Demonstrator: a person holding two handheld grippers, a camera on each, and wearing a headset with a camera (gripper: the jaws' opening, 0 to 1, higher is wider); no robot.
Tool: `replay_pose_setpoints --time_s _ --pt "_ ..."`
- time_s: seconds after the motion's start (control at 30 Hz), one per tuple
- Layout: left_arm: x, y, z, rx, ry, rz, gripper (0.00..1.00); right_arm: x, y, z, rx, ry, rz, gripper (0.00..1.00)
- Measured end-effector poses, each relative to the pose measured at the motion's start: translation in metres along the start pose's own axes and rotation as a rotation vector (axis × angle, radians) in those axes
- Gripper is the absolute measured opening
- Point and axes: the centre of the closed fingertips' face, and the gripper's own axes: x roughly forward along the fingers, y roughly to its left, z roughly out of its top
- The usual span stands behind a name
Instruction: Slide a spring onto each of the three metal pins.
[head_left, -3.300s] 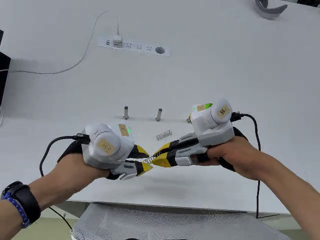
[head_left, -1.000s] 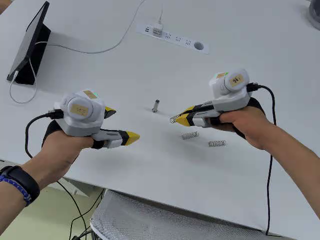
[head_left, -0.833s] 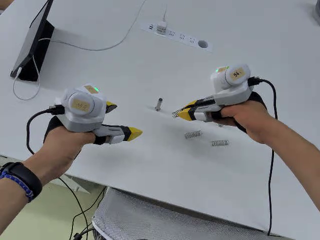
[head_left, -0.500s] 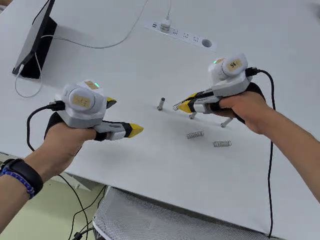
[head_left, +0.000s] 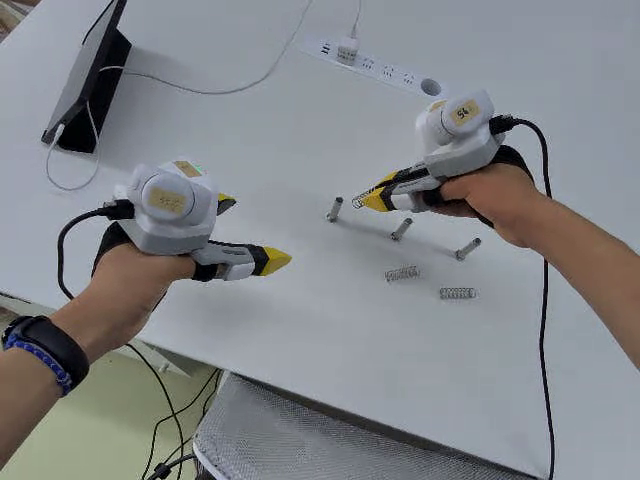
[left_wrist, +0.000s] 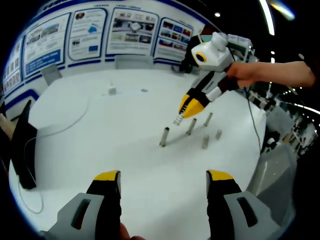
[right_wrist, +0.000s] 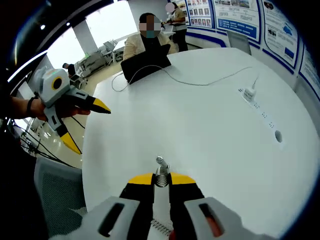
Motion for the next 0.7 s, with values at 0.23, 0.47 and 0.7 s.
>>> replay_pose_setpoints --time_s 0.23,0.47,0.7 --pt "-0.001 0.001 -0.001 -0.003 0.004 0.001 0.73 0.006 0.001 0.005 -0.024 0.011 0.007 0.12" --pt "-0.002 0.002 -0.003 -0.007 0.007 -0.002 0.73 0.013 0.002 0.008 -0.047 0.027 0.017 0.12" --pt "-0.003 0.003 -0.005 -0.019 0.008 0.000 0.73 0.020 0.004 0.008 -0.065 0.041 0.027 0.12"
